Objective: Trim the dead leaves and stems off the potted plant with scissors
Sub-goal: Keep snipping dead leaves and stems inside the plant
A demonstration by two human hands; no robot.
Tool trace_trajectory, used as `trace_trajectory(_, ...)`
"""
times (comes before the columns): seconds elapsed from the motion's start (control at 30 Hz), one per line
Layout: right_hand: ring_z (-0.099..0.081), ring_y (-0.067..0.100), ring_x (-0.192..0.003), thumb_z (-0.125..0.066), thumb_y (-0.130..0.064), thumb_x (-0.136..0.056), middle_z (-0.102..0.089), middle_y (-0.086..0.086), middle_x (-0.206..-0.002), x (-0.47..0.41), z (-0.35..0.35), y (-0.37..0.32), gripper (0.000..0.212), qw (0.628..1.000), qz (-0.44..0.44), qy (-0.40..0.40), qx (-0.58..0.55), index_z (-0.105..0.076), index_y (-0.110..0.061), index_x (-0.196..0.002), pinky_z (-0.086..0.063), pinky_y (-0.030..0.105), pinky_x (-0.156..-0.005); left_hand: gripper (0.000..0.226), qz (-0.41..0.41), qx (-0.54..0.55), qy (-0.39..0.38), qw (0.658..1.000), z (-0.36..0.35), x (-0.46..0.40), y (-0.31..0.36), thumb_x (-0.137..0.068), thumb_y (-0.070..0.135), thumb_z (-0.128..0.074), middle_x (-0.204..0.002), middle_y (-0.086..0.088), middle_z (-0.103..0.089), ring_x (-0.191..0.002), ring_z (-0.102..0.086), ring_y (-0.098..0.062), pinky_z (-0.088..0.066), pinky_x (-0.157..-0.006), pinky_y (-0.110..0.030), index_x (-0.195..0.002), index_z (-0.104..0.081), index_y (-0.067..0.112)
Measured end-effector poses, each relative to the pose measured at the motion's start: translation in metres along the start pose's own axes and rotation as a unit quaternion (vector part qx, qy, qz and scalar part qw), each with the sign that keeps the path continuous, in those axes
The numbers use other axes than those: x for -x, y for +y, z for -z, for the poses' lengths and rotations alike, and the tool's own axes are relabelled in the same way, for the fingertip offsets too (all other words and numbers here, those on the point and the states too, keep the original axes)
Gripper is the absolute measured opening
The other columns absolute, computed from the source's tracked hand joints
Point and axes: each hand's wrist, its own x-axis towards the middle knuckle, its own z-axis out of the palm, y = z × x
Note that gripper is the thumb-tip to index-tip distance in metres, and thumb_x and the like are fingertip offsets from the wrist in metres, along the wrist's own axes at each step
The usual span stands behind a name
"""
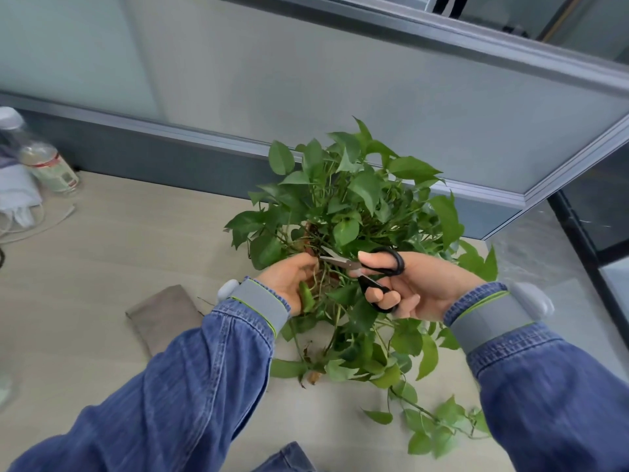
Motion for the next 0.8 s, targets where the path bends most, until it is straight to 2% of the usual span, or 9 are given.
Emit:
trace_trajectory(0.07,-0.042,0.008,-0.045,-0.071,-0.042,-0.082,-0.051,0.004,-0.066,-0.002,0.000,0.001,0.042,1.000,-0.008,0.000,0.003,-0.048,-0.020,-0.108,-0.029,0.012,-0.030,0.013,-0.016,0.002,0.006,1.000,0.003,0.000,0.000,-0.092,0.016,-0.054,-0.083,-0.010,-0.061,-0.068,-0.063,-0.027,-0.054,-0.058,-0.036,-0.092,-0.060,0.004)
trace_trajectory(0.17,-0.043,0.008,-0.045,-0.070,-0.043,-0.083,-0.051,0.003,-0.066,-0.007,-0.001,0.002,0.036,1.000,-0.019,0.007,0.010,-0.048,-0.022,-0.103,-0.029,0.012,-0.030,0.009,-0.049,-0.009,0.030,0.998,0.006,-0.002,-0.002,-0.090,0.011,-0.056,-0.064,-0.009,-0.065,-0.051,-0.065,-0.022,-0.056,-0.049,-0.033,-0.086,-0.061,0.005)
trace_trajectory(0.23,-0.043,0.008,-0.046,-0.071,-0.043,-0.081,-0.051,0.003,-0.066,-0.011,-0.003,0.002,0.034,1.000,-0.023,0.010,0.011,-0.051,-0.022,-0.098,-0.029,0.012,-0.030,0.008,-0.062,-0.013,0.046,0.997,0.006,-0.003,-0.003,-0.089,0.009,-0.058,-0.059,-0.010,-0.067,-0.046,-0.065,-0.020,-0.056,-0.046,-0.032,-0.086,-0.064,0.004)
trace_trajectory(0.4,-0.043,0.007,-0.047,-0.075,-0.045,-0.076,-0.052,0.002,-0.068,-0.023,-0.008,0.003,0.036,1.000,-0.024,0.010,-0.003,-0.051,-0.024,-0.094,-0.029,0.012,-0.030,0.009,-0.069,-0.001,0.051,0.996,0.005,-0.003,-0.006,-0.089,0.007,-0.059,-0.064,-0.013,-0.071,-0.052,-0.068,-0.024,-0.056,-0.051,-0.033,-0.086,-0.066,0.003)
trace_trajectory(0.67,-0.040,0.005,-0.044,-0.071,-0.045,-0.081,-0.049,-0.001,-0.065,-0.041,-0.011,0.017,0.030,0.999,0.008,0.017,-0.047,-0.052,-0.022,-0.084,-0.022,0.011,-0.031,0.010,-0.061,0.004,0.046,0.997,0.006,0.002,-0.005,-0.089,0.008,-0.060,-0.078,-0.016,-0.070,-0.065,-0.067,-0.027,-0.057,-0.058,-0.036,-0.091,-0.068,0.002)
trace_trajectory(0.8,-0.038,0.004,-0.042,-0.071,-0.041,-0.081,-0.048,-0.001,-0.063,-0.039,-0.012,0.016,0.031,0.998,0.020,0.035,-0.049,-0.049,-0.020,-0.087,-0.019,0.011,-0.031,0.009,-0.067,0.007,0.041,0.997,0.007,0.005,-0.004,-0.090,0.007,-0.058,-0.087,-0.015,-0.066,-0.074,-0.062,-0.026,-0.056,-0.069,-0.039,-0.093,-0.066,0.003)
